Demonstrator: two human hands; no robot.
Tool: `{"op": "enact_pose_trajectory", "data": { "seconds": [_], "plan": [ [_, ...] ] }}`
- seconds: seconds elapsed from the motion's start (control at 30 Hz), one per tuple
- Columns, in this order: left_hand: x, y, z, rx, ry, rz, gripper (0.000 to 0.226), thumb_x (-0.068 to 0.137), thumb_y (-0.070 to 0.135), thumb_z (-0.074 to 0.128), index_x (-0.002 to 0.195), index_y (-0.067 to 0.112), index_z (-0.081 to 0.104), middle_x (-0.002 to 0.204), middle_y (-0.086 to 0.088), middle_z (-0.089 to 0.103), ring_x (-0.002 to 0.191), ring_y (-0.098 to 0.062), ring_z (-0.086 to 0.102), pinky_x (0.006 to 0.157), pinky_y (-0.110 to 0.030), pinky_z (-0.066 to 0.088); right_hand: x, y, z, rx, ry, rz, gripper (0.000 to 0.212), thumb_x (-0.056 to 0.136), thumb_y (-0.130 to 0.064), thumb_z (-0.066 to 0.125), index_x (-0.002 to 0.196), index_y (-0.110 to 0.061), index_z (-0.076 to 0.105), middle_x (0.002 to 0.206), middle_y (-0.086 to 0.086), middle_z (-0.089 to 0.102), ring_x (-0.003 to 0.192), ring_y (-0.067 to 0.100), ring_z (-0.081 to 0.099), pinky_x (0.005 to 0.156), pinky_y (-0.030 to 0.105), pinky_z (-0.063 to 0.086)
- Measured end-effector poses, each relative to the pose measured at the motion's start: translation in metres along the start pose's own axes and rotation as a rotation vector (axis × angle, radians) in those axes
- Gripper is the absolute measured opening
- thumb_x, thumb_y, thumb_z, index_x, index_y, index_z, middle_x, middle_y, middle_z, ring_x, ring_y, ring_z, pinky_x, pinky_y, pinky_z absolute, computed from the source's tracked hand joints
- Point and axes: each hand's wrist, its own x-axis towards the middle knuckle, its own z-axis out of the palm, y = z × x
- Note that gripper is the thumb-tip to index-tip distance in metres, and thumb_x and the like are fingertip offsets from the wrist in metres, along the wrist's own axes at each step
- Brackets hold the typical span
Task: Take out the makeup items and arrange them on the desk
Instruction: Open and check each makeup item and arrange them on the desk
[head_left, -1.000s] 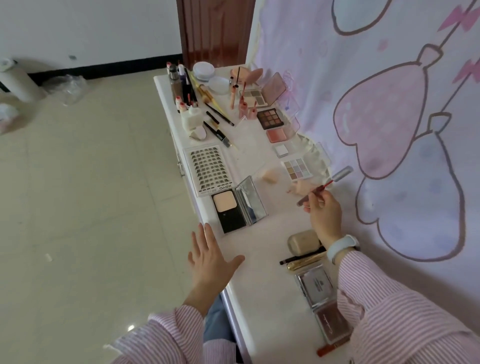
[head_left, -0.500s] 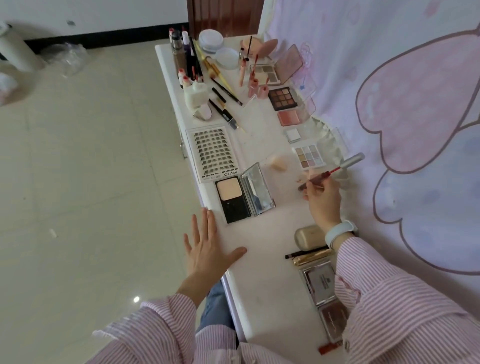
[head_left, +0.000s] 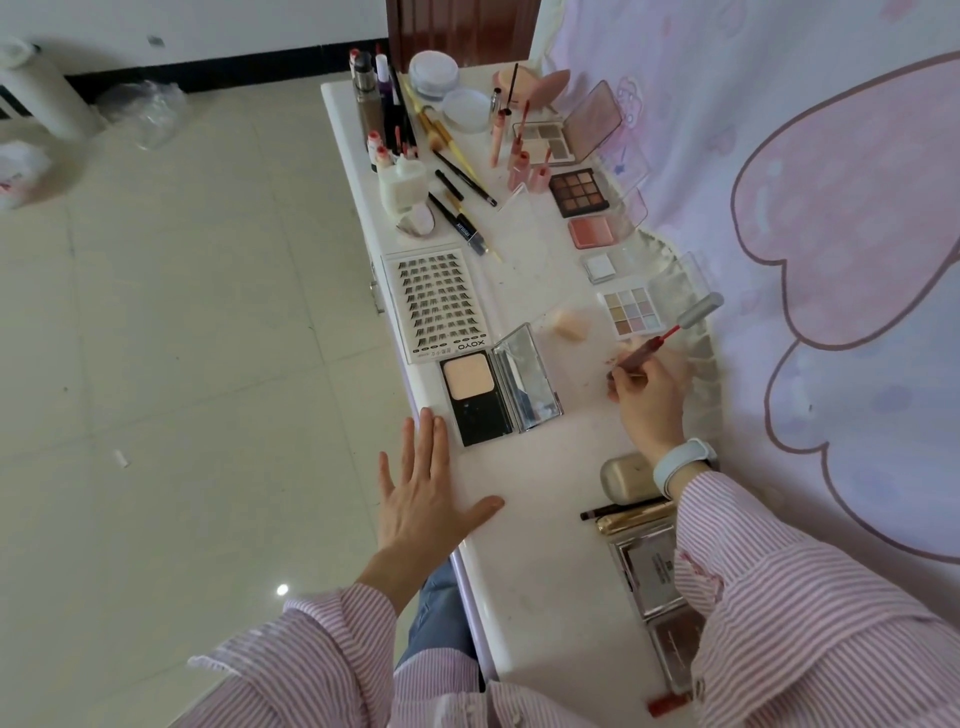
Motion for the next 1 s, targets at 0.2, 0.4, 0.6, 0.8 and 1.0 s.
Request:
{"op": "enact_pose_trajectory", "data": {
  "seconds": [0.2, 0.4, 0.6, 0.8, 1.0],
  "plan": [
    [0.0001, -0.0002, 0.0000, -0.017, -0.011, -0.003, 0.106, 0.055, 0.089, 0.003, 0.125, 0.024, -0.045, 0.134, 0.010, -0.049, 0.126, -0.014, -0.043, 0.109, -0.044, -0.013, -0.0022, 0.0007, 0.0029, 0.027, 0.016, -0.001, 0.013, 0.089, -0.002, 0.050, 0.099, -0.001, 0.059, 0.080, 0.008, 0.061, 0.074, 0.024, 0.059, 0.080, 0.048, 0.050],
    [-0.0006, 0.0003, -0.0013, -0.028, -0.018, -0.006, 0.106, 0.058, 0.088, 0.009, 0.122, 0.026, -0.047, 0.130, 0.012, -0.053, 0.124, -0.014, -0.044, 0.109, -0.043, -0.014, -0.0037, 0.0020, 0.0042, 0.016, 0.026, -0.007, 0.017, 0.088, -0.003, 0.052, 0.104, -0.002, 0.059, 0.086, 0.011, 0.063, 0.079, 0.029, 0.063, 0.081, 0.044, 0.051],
    [-0.0014, 0.0006, -0.0019, -0.038, -0.023, -0.004, 0.105, 0.057, 0.088, 0.008, 0.121, 0.027, -0.049, 0.129, 0.013, -0.054, 0.123, -0.014, -0.046, 0.109, -0.043, -0.014, -0.0028, 0.0034, 0.0025, -0.052, 0.049, -0.045, 0.013, 0.087, -0.002, 0.052, 0.092, 0.003, 0.063, 0.083, 0.020, 0.066, 0.081, 0.034, 0.063, 0.080, 0.039, 0.049],
    [-0.0011, 0.0005, -0.0016, -0.043, -0.020, -0.006, 0.105, 0.058, 0.088, 0.010, 0.121, 0.027, -0.048, 0.130, 0.013, -0.052, 0.127, -0.015, -0.042, 0.110, -0.044, -0.012, 0.0036, 0.0016, 0.0002, -0.051, -0.003, -0.028, 0.018, 0.090, -0.006, 0.052, 0.102, 0.005, 0.060, 0.098, 0.022, 0.063, 0.090, 0.034, 0.061, 0.083, 0.050, 0.050],
    [-0.0014, -0.0006, -0.0005, -0.048, -0.015, -0.007, 0.105, 0.059, 0.088, 0.012, 0.120, 0.028, -0.049, 0.130, 0.014, -0.053, 0.126, -0.014, -0.042, 0.110, -0.043, -0.011, 0.0037, -0.0002, 0.0005, -0.097, -0.007, -0.043, 0.018, 0.090, -0.008, 0.054, 0.099, 0.007, 0.060, 0.095, 0.024, 0.064, 0.089, 0.036, 0.061, 0.083, 0.050, 0.049]
  ]
}}
